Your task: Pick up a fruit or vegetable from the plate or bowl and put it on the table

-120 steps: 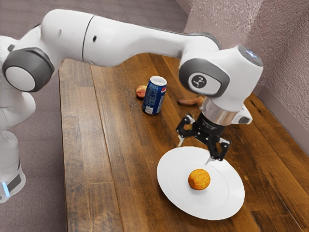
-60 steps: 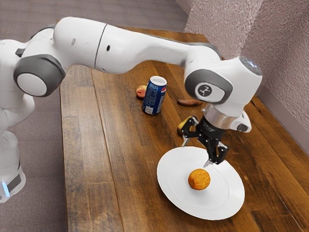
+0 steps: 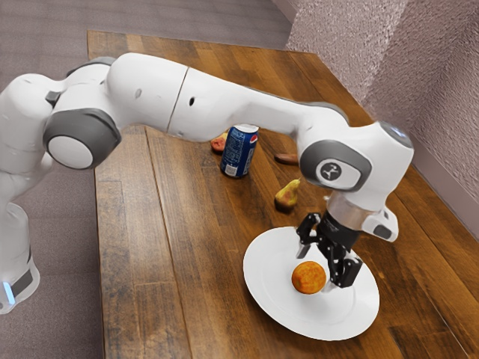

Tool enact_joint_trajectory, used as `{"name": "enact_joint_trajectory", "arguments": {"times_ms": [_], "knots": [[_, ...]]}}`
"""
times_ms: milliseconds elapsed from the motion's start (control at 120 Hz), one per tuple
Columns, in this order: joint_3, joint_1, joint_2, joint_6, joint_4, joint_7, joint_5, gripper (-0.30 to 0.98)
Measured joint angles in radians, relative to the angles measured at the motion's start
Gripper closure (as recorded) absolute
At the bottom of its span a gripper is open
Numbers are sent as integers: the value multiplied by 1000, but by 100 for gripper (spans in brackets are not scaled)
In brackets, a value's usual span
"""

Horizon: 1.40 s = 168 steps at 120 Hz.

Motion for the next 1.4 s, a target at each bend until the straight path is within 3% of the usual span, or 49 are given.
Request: {"name": "enact_joint_trajectory", "arguments": {"times_ms": [600,1400], "knots": [[-12,66,41,1,0,190,-7,0],[-11,64,82,5,-23,265,-12,0]]}}
